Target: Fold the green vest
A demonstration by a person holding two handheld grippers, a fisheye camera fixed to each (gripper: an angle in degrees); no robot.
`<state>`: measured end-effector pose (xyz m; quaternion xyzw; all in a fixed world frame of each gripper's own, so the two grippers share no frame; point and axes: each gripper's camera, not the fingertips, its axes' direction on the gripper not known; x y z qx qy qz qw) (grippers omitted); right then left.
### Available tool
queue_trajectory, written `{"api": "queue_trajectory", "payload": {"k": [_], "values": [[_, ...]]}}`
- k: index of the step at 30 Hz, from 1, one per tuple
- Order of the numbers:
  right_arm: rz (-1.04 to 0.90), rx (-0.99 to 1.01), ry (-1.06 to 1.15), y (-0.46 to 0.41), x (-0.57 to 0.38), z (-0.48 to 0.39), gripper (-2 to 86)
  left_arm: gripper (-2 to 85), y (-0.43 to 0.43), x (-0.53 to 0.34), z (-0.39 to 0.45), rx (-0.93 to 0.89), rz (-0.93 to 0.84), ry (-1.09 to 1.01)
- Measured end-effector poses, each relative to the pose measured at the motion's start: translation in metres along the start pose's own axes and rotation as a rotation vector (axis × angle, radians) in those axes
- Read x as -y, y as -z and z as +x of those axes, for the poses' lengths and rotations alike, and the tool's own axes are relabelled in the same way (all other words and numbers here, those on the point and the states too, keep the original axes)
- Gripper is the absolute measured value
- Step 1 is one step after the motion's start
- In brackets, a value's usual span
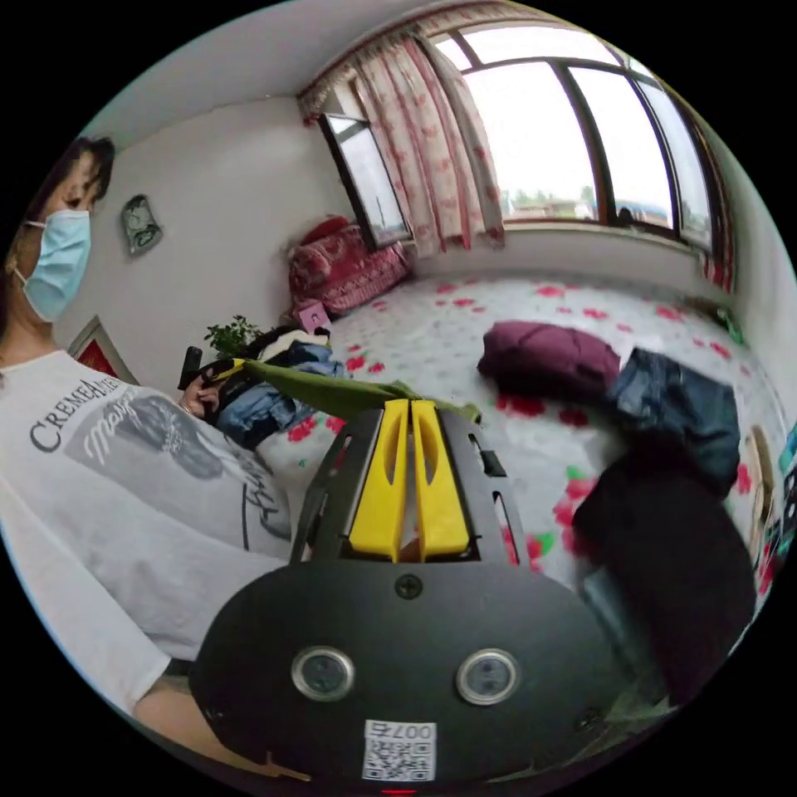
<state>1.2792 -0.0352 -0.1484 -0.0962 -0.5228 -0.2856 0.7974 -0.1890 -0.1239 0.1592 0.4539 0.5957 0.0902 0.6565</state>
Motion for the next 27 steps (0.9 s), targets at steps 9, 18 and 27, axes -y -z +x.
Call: {"api": "queue_trajectory", "payload": {"k": [9,18,27], "values": [[-0.218,0.131,-0.376,-0.069,-0.077,0.057,-0.3,-0.9,-0.041,-0.050,-0.068,0.066,-0.128,0.317],[-0.223,0.064,-0.433,-0.139,0.020,0.152,0.5,5.0,-0.150,0.084,-0.134,0.147,-0.158,0.367],[-0.234,-0.064,-0.723,-0.176,-0.019,0.200,6.1,6.0,-0.187,0.073,-0.159,0.266,-0.225,0.408]]}}
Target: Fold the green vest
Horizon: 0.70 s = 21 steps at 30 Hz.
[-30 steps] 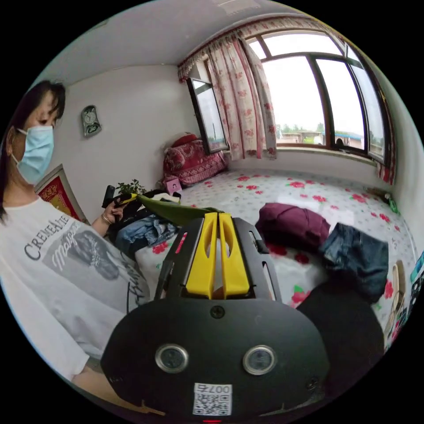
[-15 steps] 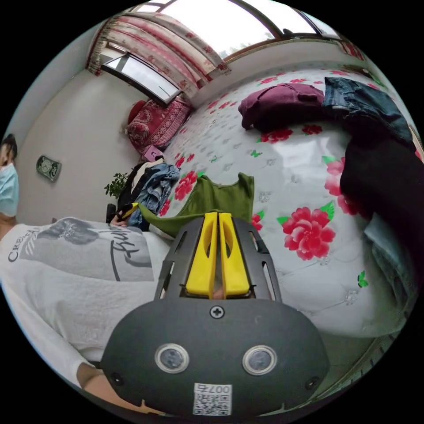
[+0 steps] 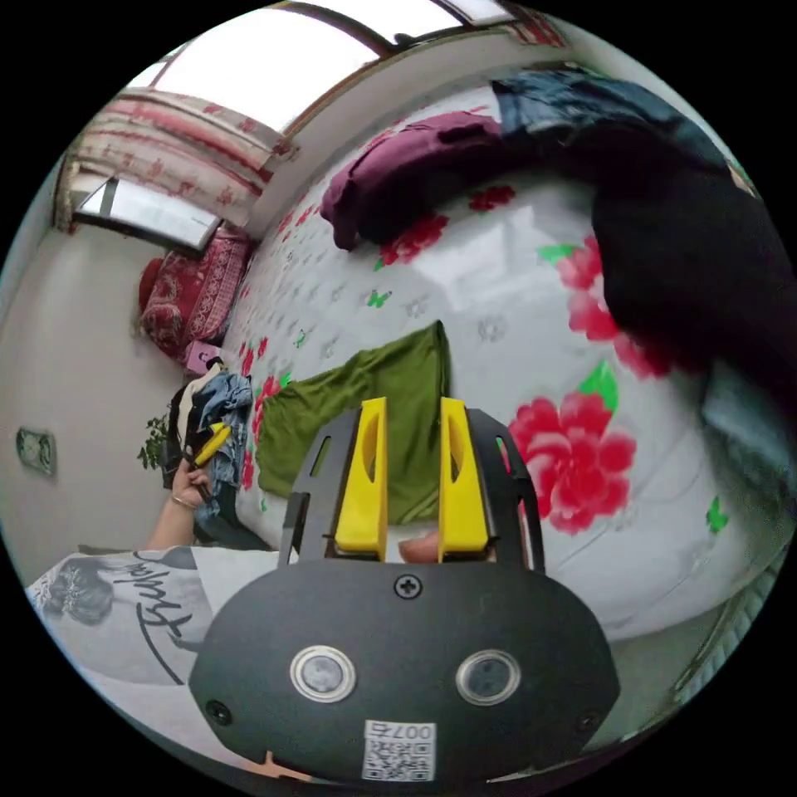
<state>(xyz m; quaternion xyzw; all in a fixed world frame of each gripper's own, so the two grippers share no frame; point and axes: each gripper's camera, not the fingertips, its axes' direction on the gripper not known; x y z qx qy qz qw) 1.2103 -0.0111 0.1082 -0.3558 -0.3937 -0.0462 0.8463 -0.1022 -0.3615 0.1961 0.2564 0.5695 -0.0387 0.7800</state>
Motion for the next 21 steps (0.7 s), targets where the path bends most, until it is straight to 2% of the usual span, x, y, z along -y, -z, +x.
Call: {"api": "queue_trajectory", "payload": {"k": [7,12,17,21], "values": [[-0.046,0.139,-0.258,-0.024,-0.075,0.049,8.3,5.9,0.008,-0.080,-0.045,-0.010,-0.038,0.142],[0.019,0.154,-0.282,-0.041,-0.062,0.042,6.2,5.5,0.006,-0.084,-0.063,-0.018,-0.071,0.186],[0.003,0.193,-0.345,-0.058,-0.030,0.046,2.1,5.0,0.010,-0.072,-0.066,-0.028,-0.060,0.179],[0.059,0.181,-0.222,-0.039,-0.001,0.015,0.5,4.7,0.023,-0.070,-0.073,-0.041,-0.037,0.176]]}}
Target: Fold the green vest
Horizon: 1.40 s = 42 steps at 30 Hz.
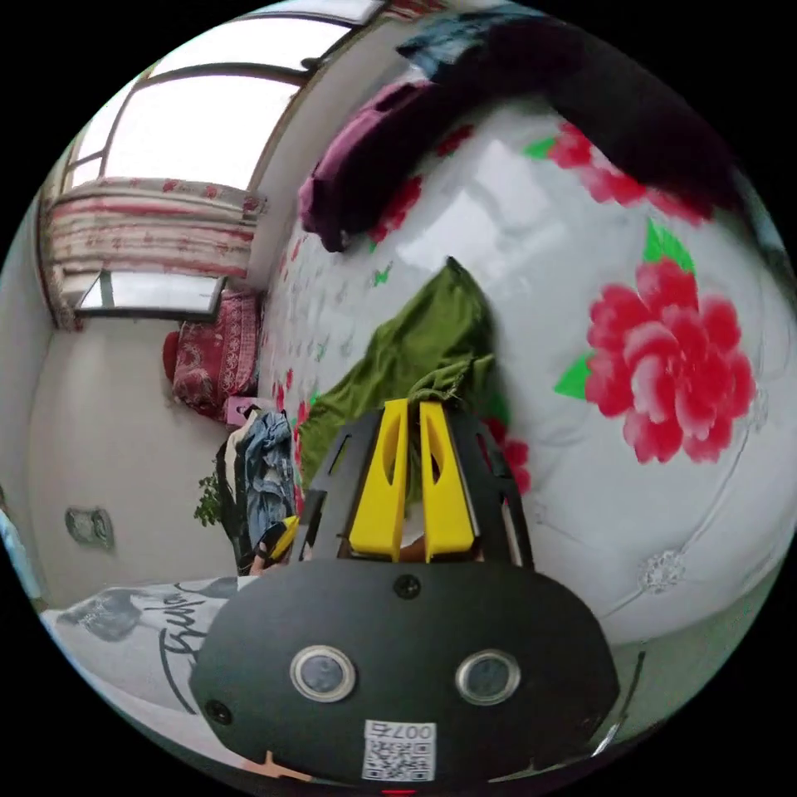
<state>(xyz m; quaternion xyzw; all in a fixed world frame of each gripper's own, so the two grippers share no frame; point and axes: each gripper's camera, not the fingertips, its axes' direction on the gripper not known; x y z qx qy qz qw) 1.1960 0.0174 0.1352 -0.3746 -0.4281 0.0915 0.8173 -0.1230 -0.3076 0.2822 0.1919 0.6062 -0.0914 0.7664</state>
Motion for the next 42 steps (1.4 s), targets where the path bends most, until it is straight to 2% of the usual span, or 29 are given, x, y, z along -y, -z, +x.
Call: {"api": "queue_trajectory", "payload": {"k": [2,5,7,9,12,15,18,20,24,28,33,38,42], "values": [[-0.005,-0.024,0.143,0.002,0.010,-0.038,0.3,4.6,0.006,-0.001,-0.006,-0.007,0.006,0.009],[-0.069,-0.075,0.485,-0.013,0.013,-0.126,0.4,4.6,0.016,-0.004,-0.018,-0.031,0.029,0.030],[-0.186,-0.083,0.762,-0.045,-0.004,-0.197,0.7,4.6,0.021,-0.006,-0.024,-0.039,0.043,0.035],[-0.298,-0.048,0.927,-0.076,-0.029,-0.238,1.4,4.6,0.027,-0.007,-0.030,-0.054,0.052,0.040],[-0.553,0.036,1.051,-0.138,-0.072,-0.270,3.7,4.7,0.033,-0.009,-0.040,-0.072,0.065,0.052],[-0.729,-0.002,1.047,-0.178,-0.096,-0.263,5.2,5.2,0.038,-0.011,-0.050,-0.108,0.067,0.061],[-0.716,-0.071,0.986,-0.175,-0.088,-0.238,6.2,6.0,0.040,-0.014,-0.059,-0.117,0.048,0.056],[-0.665,-0.091,0.870,-0.163,-0.068,-0.216,6.6,6.9,0.041,-0.016,-0.066,-0.129,0.027,0.057],[-0.575,-0.086,0.505,-0.134,-0.032,-0.142,7.3,9.2,0.038,-0.014,-0.075,-0.204,-0.010,0.045],[-0.660,-0.021,0.291,-0.145,-0.036,-0.095,7.3,11.9,0.017,0.002,-0.073,-0.207,-0.110,0.019],[-0.719,0.016,0.287,-0.165,-0.033,-0.096,4.3,1.0,-0.011,0.019,-0.070,-0.174,-0.226,0.014],[-0.692,0.150,0.295,-0.156,-0.022,-0.104,1.3,-0.6,0.000,0.025,-0.041,-0.296,-0.175,-0.066],[-0.568,0.338,0.258,-0.115,0.009,-0.112,0.5,-0.8,0.007,0.051,0.021,-0.369,-0.128,-0.215]]}}
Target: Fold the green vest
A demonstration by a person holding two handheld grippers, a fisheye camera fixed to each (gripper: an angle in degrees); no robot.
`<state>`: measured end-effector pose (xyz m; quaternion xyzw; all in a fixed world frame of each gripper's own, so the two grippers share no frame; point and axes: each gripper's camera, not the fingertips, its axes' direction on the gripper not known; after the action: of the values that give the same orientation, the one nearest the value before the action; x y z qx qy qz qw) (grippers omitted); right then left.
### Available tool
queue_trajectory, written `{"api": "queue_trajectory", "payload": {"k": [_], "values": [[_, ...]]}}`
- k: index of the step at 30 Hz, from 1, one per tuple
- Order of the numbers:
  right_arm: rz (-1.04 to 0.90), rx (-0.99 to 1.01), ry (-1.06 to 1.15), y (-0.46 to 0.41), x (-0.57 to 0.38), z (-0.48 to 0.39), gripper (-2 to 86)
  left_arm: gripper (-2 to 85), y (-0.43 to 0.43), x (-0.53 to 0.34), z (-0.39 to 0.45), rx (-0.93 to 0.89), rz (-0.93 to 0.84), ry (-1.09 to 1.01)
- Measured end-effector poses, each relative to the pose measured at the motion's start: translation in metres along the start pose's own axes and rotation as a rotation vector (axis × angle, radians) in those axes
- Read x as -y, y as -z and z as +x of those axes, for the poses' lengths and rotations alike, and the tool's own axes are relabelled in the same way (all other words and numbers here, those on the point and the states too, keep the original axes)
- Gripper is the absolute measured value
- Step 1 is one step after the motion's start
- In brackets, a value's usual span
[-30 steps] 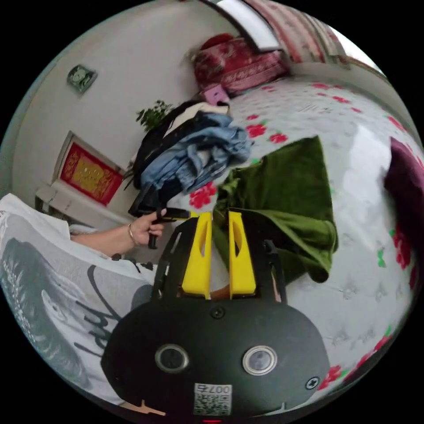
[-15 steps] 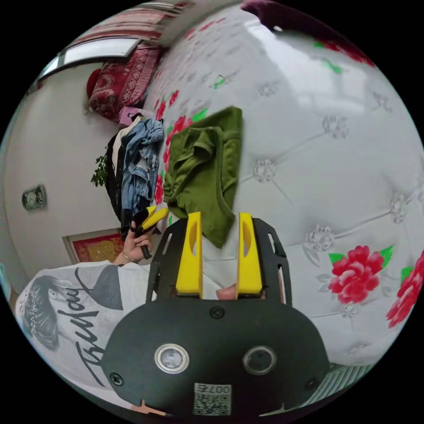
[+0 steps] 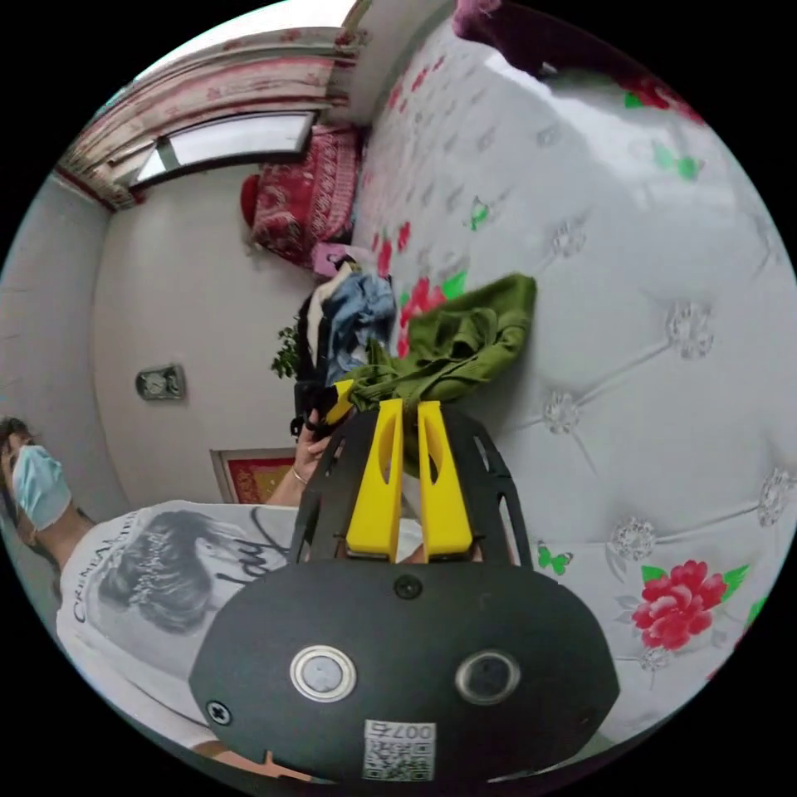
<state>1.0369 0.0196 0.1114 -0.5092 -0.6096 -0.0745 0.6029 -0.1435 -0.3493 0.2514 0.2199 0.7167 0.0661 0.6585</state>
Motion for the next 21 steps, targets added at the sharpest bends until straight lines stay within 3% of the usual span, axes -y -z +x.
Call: {"api": "queue_trajectory", "payload": {"k": [7,14,17,21], "values": [[0.213,-0.052,0.199,0.129,0.078,-0.063,0.3,-0.8,-0.066,0.130,0.096,-0.096,-0.036,-0.250],[0.471,-0.204,0.465,0.265,0.122,-0.161,0.6,-0.8,-0.157,0.248,0.250,-0.196,-0.014,-0.560],[0.537,-0.317,0.477,0.296,0.130,-0.173,1.2,-0.8,-0.207,0.270,0.269,-0.105,-0.032,-0.573],[0.572,-0.514,0.244,0.290,0.145,-0.111,3.1,-0.9,-0.278,0.253,0.216,0.176,-0.133,-0.488]]}}
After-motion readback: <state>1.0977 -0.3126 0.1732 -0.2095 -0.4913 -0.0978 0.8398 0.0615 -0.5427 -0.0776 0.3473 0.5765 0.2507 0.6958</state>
